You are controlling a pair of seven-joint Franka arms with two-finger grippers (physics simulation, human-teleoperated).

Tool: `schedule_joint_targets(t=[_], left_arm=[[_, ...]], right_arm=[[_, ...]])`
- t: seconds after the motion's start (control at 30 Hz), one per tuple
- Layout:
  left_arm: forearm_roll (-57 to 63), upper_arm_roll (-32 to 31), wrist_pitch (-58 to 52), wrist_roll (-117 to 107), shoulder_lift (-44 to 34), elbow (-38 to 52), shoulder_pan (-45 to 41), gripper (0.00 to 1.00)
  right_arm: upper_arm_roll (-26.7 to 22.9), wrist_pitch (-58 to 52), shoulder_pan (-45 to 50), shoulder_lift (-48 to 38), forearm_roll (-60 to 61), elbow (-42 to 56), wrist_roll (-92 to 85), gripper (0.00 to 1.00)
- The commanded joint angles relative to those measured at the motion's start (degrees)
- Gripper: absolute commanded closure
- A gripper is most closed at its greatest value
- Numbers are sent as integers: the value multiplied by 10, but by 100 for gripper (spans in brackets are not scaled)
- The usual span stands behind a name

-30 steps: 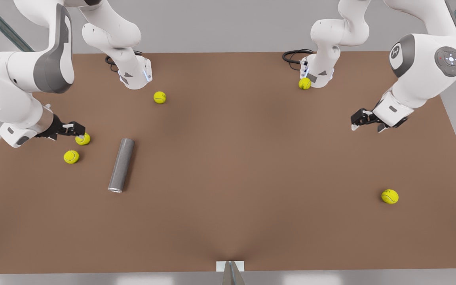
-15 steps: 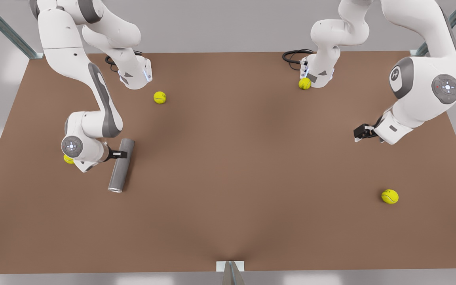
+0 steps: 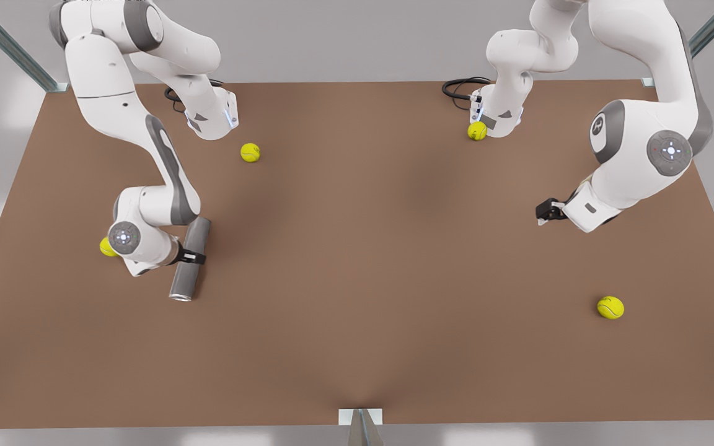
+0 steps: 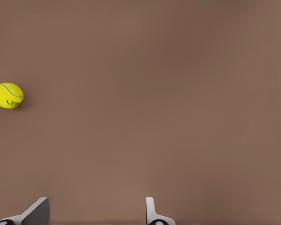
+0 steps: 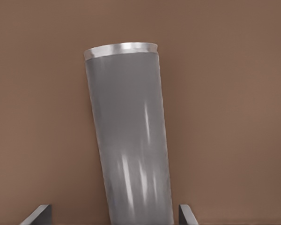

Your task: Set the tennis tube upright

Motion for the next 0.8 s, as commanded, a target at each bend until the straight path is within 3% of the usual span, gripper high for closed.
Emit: schedule_joint_targets(t=[0.0,0.77], left_arm=[[0,1,0,3,0,0,8,0],[0,1,-3,3,5,0,8,0]], right_arm=[[0,5,-1,7,1,-2,85,0],[-1,6,-20,60,-2,-6,36,0]])
